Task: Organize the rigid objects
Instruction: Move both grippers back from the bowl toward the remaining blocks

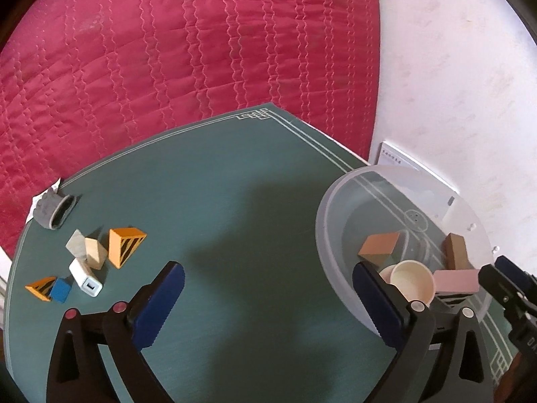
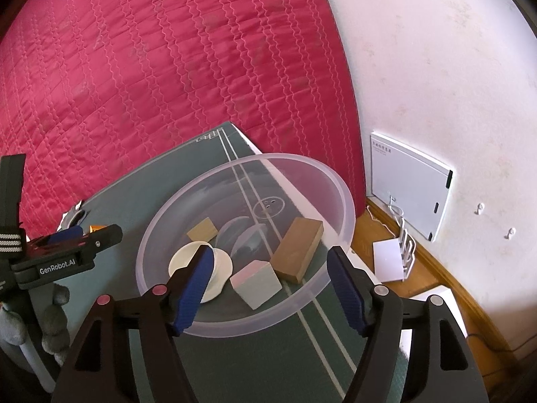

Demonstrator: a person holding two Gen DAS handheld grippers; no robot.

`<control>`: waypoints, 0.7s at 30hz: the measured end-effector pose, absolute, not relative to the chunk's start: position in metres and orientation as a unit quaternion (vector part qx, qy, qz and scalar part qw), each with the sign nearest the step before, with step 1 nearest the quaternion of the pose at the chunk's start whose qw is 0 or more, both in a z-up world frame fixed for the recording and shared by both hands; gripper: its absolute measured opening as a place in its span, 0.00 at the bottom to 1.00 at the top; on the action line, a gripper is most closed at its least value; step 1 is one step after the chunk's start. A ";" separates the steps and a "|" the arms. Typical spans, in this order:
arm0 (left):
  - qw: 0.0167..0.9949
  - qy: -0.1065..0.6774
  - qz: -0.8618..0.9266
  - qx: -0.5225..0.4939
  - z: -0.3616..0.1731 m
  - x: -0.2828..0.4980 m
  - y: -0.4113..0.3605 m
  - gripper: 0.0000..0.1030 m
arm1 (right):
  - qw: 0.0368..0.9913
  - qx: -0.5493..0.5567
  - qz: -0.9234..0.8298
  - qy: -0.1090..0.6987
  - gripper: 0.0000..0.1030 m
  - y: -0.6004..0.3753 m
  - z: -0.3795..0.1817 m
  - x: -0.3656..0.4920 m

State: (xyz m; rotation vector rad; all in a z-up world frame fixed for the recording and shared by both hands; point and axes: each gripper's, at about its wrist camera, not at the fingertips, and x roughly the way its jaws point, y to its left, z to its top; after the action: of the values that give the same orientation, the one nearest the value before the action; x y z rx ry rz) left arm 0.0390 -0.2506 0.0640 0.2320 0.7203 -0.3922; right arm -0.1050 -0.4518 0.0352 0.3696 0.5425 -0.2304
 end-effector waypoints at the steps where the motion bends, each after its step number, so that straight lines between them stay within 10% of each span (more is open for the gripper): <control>1: 0.911 0.351 -0.187 0.113 0.063 0.040 -0.249 0.99 | 0.940 0.181 -0.113 0.266 0.70 -0.452 0.036 -0.105; 21: 0.917 0.361 -0.139 0.098 0.060 0.040 -0.206 0.99 | 0.944 0.167 -0.096 0.268 0.91 -0.430 0.035 -0.102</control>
State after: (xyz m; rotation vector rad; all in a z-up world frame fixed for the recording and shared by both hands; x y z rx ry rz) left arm 0.0398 -0.2061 0.0600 0.2009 0.7418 -0.2865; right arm -0.1018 -0.4297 0.0347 0.3414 0.5459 -0.1954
